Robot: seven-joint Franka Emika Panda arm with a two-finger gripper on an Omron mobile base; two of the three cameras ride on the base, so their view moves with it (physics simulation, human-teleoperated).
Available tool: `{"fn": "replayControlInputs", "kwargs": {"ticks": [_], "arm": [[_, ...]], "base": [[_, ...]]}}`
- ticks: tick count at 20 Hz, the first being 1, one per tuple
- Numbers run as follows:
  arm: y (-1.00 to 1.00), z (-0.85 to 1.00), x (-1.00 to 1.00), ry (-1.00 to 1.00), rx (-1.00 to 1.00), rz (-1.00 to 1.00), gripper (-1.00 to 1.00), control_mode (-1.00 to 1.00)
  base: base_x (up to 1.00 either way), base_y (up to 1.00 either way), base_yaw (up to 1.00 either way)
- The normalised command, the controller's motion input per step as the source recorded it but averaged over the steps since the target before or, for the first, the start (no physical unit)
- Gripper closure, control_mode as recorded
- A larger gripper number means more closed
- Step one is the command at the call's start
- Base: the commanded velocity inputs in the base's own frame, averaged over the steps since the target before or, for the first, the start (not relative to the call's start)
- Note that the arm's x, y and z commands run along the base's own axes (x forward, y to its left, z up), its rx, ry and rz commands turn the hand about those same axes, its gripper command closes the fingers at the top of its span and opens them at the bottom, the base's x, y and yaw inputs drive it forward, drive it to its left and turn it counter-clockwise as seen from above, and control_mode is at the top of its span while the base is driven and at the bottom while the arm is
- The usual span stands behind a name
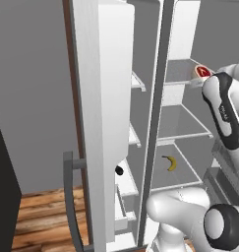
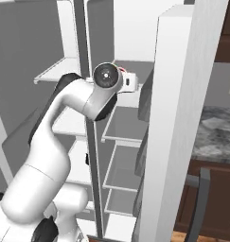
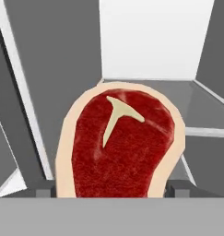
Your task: Pick up the frozen steak from the freezer, place it on any shelf in the fridge, and close the fridge and freezer doors when done.
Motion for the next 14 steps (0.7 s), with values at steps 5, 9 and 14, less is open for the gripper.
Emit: {"fn": "replayControlInputs", "kwargs": {"ticks": [5,9,14], "arm": [[-0.48,0.00,0.80,0.24,0.05,0.00,1.00,-1.00],[-0.05,0.00,0.94,0.21,0.01,0.02,1.00,-1.00],[0.00,-0.08,0.98,0.15,0.00,0.02,1.00,-1.00]], "base": [[0.00,0.00,0.00],[0.00,0.00,0.00],[0.00,0.00,0.00]]}}
